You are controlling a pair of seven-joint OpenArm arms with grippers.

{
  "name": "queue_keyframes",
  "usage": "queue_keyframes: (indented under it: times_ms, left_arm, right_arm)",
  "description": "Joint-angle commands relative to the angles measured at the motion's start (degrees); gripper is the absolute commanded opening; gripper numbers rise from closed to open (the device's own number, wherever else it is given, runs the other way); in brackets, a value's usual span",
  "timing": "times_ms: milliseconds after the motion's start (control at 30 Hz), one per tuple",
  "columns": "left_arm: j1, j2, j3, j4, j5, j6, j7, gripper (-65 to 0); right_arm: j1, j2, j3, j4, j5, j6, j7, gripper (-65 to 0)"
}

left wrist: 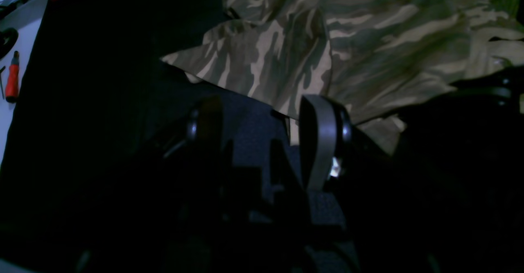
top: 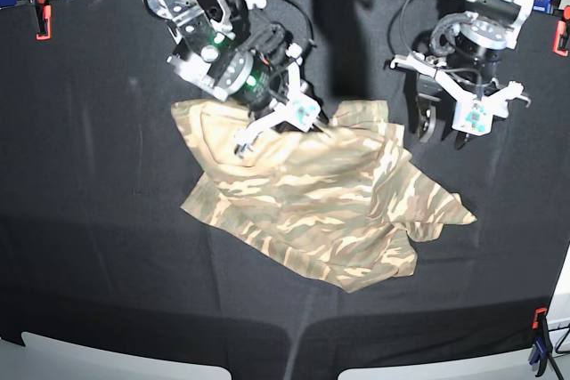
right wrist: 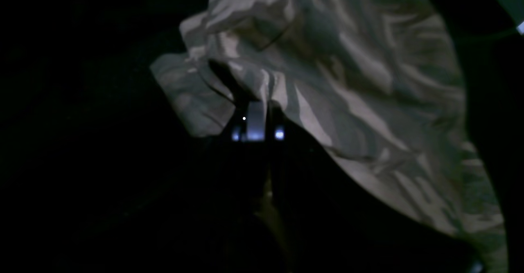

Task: Layout the t-shirt on the table in an organized manner, then fold the t-shirt properly
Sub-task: 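Drag the grasped shirt with the right gripper away from the left gripper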

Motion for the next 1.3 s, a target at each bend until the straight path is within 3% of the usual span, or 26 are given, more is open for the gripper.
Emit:
queue_keyframes:
  times_ms: [0, 233, 367, 500, 600, 733, 933, 1133, 1267]
  left_arm:
    - [0.00, -0.35, -0.22, 1.11, -0.07, 0.39, -1.42, -36.6]
    - [0.00, -0.35, -0.22, 1.11, -0.07, 0.39, -1.40, -36.6]
    - [0.00, -0.35, -0.22, 1.11, -0.07, 0.39, -1.42, -36.6]
    - [0.00, -0.35, -0.22, 1.11, -0.07, 0.39, -1.40, -36.6]
    - [0.02, -0.35, -0.22, 1.11, -0.07, 0.39, -1.40, -36.6]
    - [0.00, -0.35, -0.22, 1.11, -0.07, 0.39, -1.38, -36.6]
    - [0.00, -0.35, -0.22, 1.11, -0.07, 0.39, -1.38, -36.6]
    - [0.00, -0.35, -0.22, 1.11, -0.07, 0.39, -1.38, -36.6]
    - [0.00, -0.35, -0.22, 1.11, -0.07, 0.39, -1.38, -36.6]
  right_arm:
    - [0.79, -0.15, 0.20, 2.21, 0.74, -0.37, 0.79, -65.0]
    - [2.89, -0.15, 0.20, 9.92, 7.76, -0.46, -9.92, -65.0]
    - [7.69, -0.15, 0.57, 12.02, 7.80, -5.44, -16.09, -65.0]
    - [13.07, -0.15, 3.32, 11.98, 7.78, -6.88, -19.06, -65.0]
    - [15.69, -0.15, 8.11, 11.96, 7.80, -6.95, -19.26, -65.0]
    - [18.10, -0.13, 17.05, 11.63, 8.15, -9.38, -19.19, -65.0]
    - [22.38, 0.24, 31.43, 7.06, 13.46, -9.40, -19.23, -65.0]
    - [26.82, 4.57, 40.19, -4.66, 14.19, -9.40, -19.37, -65.0]
    - [28.24, 8.28, 43.93, -12.52, 14.27, -9.42, -23.41, -65.0]
